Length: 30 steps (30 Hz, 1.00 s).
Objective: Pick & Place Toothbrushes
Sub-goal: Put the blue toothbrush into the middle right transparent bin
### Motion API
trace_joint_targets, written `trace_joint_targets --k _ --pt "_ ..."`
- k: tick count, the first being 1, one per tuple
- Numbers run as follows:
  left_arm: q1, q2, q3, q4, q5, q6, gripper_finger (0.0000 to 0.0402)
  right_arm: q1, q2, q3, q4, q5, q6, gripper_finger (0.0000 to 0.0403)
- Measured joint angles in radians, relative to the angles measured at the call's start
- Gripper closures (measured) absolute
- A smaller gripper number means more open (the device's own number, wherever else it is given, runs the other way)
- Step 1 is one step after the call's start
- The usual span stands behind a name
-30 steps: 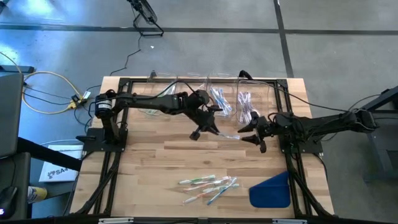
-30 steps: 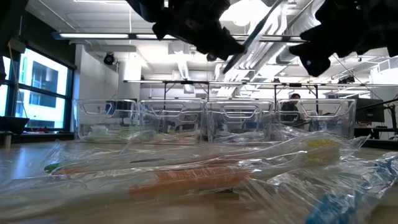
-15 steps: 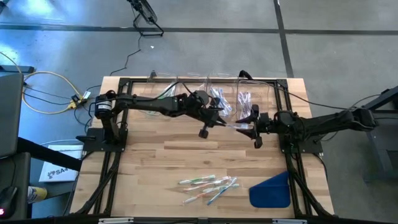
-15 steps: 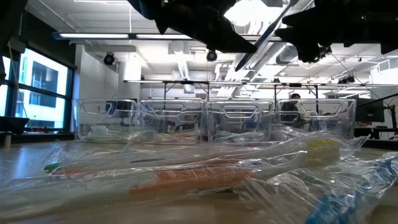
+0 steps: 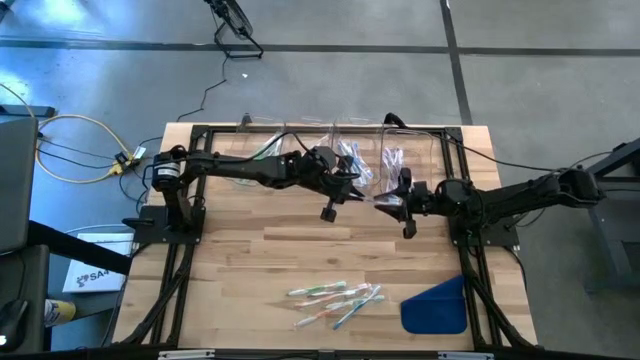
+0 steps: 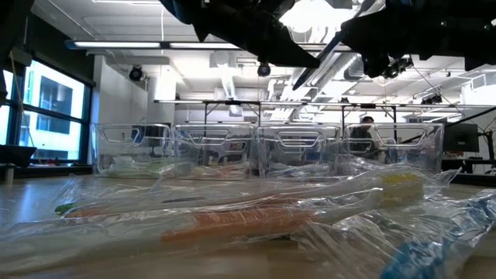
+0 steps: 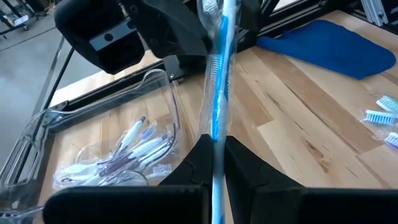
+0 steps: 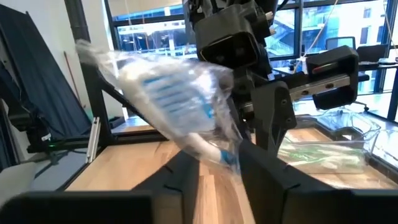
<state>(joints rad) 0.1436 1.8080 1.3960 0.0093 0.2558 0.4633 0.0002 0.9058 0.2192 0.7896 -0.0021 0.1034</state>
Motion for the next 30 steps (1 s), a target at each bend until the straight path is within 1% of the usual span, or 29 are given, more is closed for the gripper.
trace_joint_targets --k 5,7,11,15,17,19,26,30 --pt "0.0 0.0 0.0 -0.006 0.001 -0.008 0.039 -0.001 0.0 0.0 0.001 0.013 -0.01 0.0356" --pt "0.0 0.0 0.0 -0.009 0.001 -0.012 0.039 -0.001 0.0 0.0 0.001 0.019 -0.016 0.0371" --pt "0.0 0.0 0.0 -0.011 0.001 -0.015 0.039 -0.001 0.0 0.0 0.001 0.035 -0.016 0.0382" --pt "0.0 0.0 0.0 -0.012 0.002 -0.011 0.039 -0.001 -0.001 0.0 0.001 0.036 -0.011 0.0383" --pt "0.0 0.0 0.0 -0.013 0.001 -0.009 0.0384 -0.001 0.0 0.0 0.001 0.033 -0.01 0.0383" --pt "0.0 0.0 0.0 -0.015 0.004 -0.002 0.0366 -0.001 0.0 0.0 0.001 0.033 -0.004 0.0384" --pt "-0.002 0.0 0.0 -0.005 0.014 0.056 0.0274 -0.001 0.0 0.0 -0.001 0.024 0.027 0.039" --pt "-0.001 -0.007 0.0 -0.004 0.031 0.083 0.0236 0.0 0.0 0.0 -0.013 0.019 0.033 0.039"
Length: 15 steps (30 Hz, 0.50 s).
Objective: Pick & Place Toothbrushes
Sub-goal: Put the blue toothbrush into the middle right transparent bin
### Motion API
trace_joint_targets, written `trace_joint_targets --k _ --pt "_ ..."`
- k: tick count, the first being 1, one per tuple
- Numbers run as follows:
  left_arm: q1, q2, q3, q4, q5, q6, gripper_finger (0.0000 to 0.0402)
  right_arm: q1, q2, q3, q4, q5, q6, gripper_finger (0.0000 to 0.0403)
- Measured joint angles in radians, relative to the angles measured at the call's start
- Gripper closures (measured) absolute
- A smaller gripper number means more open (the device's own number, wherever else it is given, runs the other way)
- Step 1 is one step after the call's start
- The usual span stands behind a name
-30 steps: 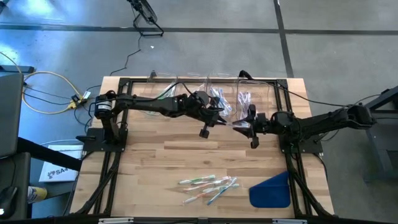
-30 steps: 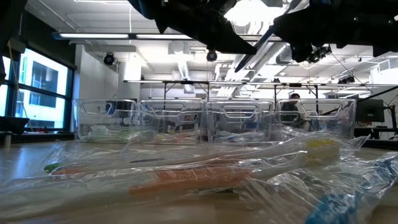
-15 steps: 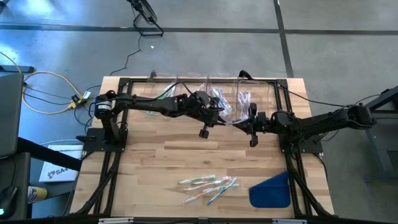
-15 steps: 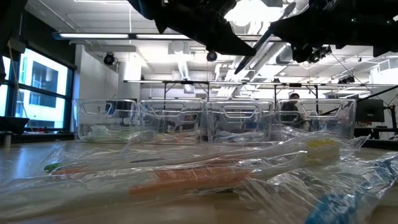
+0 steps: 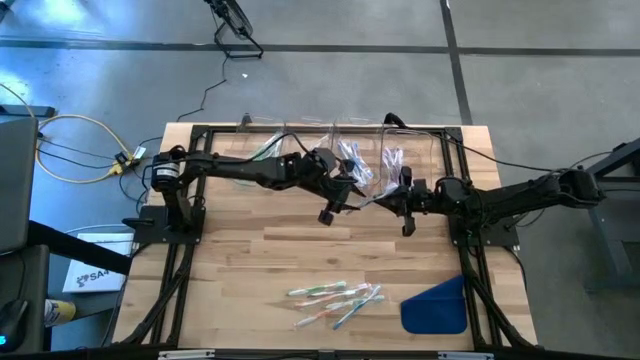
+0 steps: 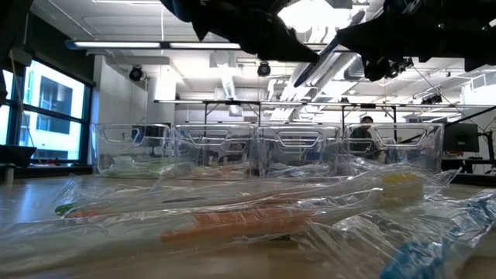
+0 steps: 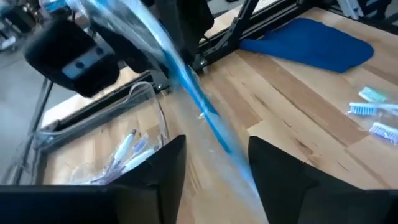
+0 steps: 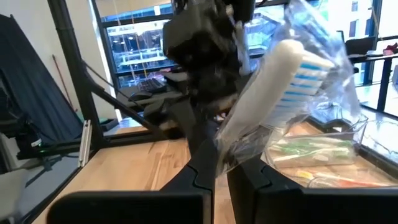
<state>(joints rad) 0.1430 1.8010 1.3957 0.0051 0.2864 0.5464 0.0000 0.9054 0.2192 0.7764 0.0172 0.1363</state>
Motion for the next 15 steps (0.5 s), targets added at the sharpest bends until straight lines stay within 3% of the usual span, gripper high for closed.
trace_joint_targets --k 9,15 --pt "0.019 -0.083 -0.001 -0.049 0.03 0.055 0.0218 0.001 -0.002 0.0 -0.012 -0.031 -0.001 0.039" --pt "0.069 -0.194 0.001 -0.222 0.028 0.051 0.0218 0.0 -0.003 0.019 -0.06 0.095 0.001 0.039"
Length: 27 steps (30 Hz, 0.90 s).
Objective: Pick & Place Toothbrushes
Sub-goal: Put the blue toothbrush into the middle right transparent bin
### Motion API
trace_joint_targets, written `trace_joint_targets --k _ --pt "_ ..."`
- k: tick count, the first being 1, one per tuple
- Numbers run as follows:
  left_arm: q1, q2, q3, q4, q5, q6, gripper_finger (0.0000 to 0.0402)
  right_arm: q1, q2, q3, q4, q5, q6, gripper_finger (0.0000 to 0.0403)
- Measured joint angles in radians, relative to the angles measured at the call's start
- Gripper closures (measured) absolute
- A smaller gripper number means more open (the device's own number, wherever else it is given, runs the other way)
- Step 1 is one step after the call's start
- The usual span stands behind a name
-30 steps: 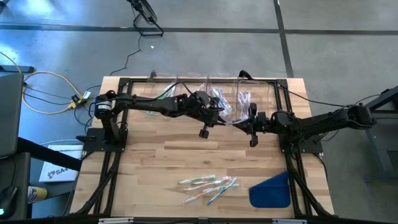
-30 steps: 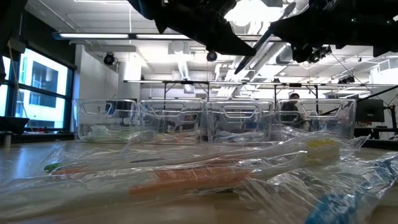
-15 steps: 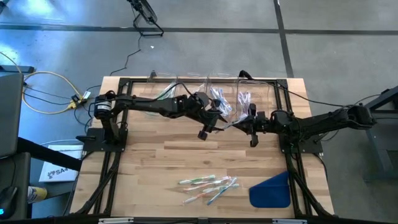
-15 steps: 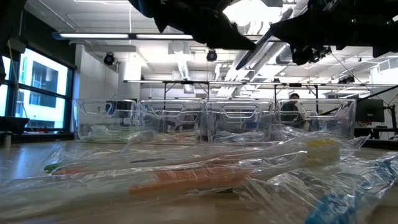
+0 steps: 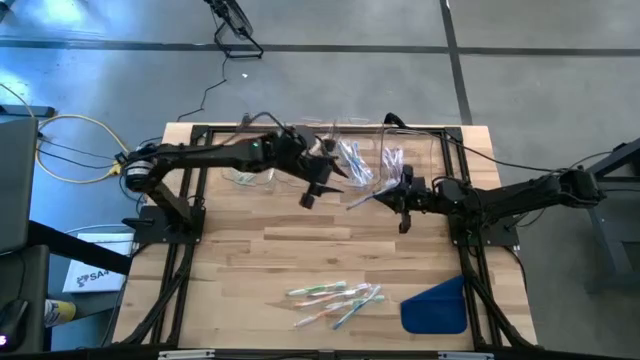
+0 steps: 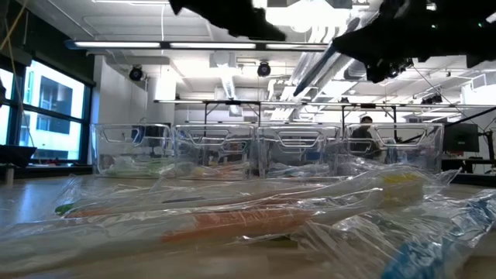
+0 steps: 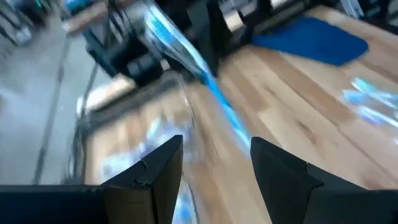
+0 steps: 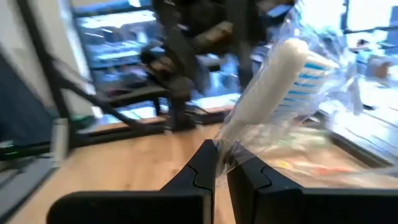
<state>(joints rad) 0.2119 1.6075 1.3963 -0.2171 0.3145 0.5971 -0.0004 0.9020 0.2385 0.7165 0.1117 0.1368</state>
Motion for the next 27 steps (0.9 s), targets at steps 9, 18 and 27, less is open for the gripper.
trace_joint_targets --k 9,18,27 --pt "0.046 -0.129 -0.001 -0.227 -0.088 -0.058 0.0217 -0.106 0.039 0.292 -0.441 0.106 0.043 0.039" --pt "0.043 -0.148 -0.001 -0.294 -0.127 -0.071 0.0217 -0.321 0.16 0.464 -0.587 0.045 0.116 0.039" --pt "0.016 -0.147 -0.001 -0.302 -0.126 -0.025 0.0217 -0.531 0.389 0.499 -0.605 -0.147 0.241 0.0391"
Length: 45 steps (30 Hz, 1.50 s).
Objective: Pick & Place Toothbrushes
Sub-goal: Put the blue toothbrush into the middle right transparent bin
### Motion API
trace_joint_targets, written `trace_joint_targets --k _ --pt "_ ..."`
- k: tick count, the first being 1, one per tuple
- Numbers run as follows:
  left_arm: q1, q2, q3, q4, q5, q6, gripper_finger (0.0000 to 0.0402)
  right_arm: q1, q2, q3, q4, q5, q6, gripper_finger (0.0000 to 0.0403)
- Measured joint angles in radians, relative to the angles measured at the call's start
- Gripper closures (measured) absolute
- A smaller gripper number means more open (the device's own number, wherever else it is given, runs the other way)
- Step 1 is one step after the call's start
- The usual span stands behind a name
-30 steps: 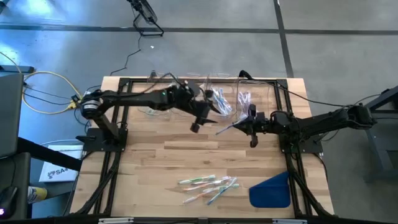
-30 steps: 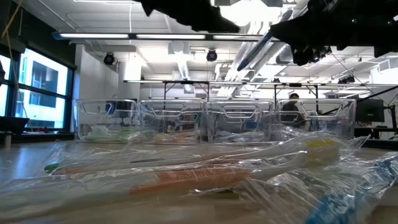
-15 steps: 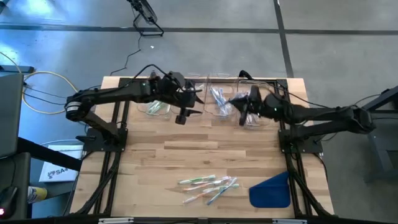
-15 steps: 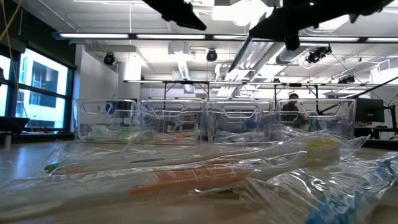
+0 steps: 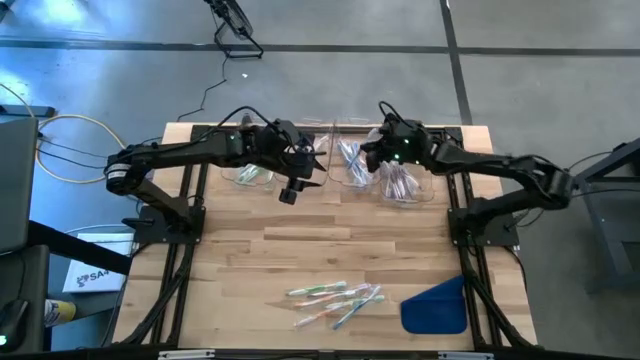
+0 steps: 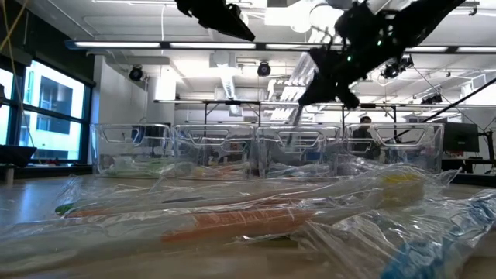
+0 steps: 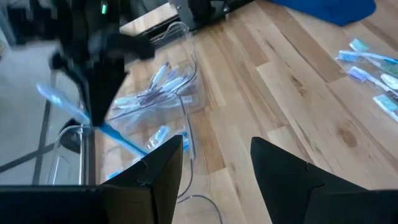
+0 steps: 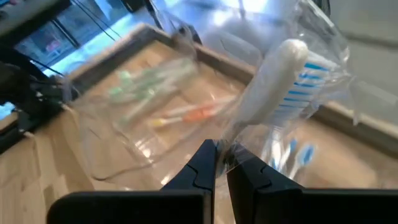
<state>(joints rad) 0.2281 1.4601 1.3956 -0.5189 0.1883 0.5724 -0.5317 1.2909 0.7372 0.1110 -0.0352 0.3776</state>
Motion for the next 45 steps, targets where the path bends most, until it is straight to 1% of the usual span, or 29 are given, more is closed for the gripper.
trace_joint_targets --k 5,7,9,12,17,20,22,26,30,32,34,37,40,45 --pt "-0.001 0.0 0.0 0.0 0.001 0.0 0.0217 -0.055 0.097 0.0 0.02 -0.1 0.071 0.0391" --pt "-0.001 0.0 0.0 0.0 0.001 0.001 0.0217 -0.065 0.117 0.0 0.041 -0.108 0.092 0.0386" --pt "-0.001 0.0 0.0 0.0 0.001 0.001 0.0217 -0.066 0.123 0.0 0.067 -0.104 0.092 0.0365" --pt "-0.001 0.0 0.0 -0.001 0.001 0.001 0.0217 -0.066 0.119 0.001 0.093 -0.095 0.086 0.0315" --pt "-0.001 0.001 0.0 -0.008 0.001 0.0 0.0217 -0.066 0.074 0.001 0.058 -0.1 0.054 0.0238" --pt "-0.001 0.001 0.0 -0.008 0.001 0.0 0.0217 -0.066 0.037 0.001 0.021 -0.094 0.047 0.0209" --pt "-0.001 0.001 0.0 -0.011 0.001 0.0 0.0217 -0.066 -0.001 0.001 0.01 -0.095 0.044 0.02" --pt "-0.001 0.001 0.0 -0.024 0.001 0.0 0.0217 -0.066 -0.093 0.001 0.004 -0.091 0.01 0.0198" --pt "-0.001 0.001 0.0 -0.032 0.001 0.0 0.0217 -0.066 -0.202 0.001 0.005 -0.049 -0.022 0.0205" --pt "-0.001 0.001 0.0 -0.031 0.001 0.0 0.0217 -0.066 -0.256 0.001 -0.002 -0.055 -0.031 0.0209" --pt "-0.001 0.001 0.0 -0.031 0.001 0.0 0.0217 -0.065 -0.311 0.001 -0.007 -0.089 -0.033 0.0212" --pt "-0.002 0.001 0.0 -0.028 0.001 0.0 0.0217 -0.05 -0.386 0.002 -0.013 -0.182 -0.032 0.0217" --pt "-0.021 0.001 -0.027 0.036 0.0 0.025 0.0217 -0.025 -0.453 0.002 -0.077 -0.256 -0.038 0.0227" --pt "-0.043 0.001 -0.071 0.135 0.004 0.052 0.0217 0.027 -0.547 0.002 -0.21 -0.251 -0.088 0.0263"
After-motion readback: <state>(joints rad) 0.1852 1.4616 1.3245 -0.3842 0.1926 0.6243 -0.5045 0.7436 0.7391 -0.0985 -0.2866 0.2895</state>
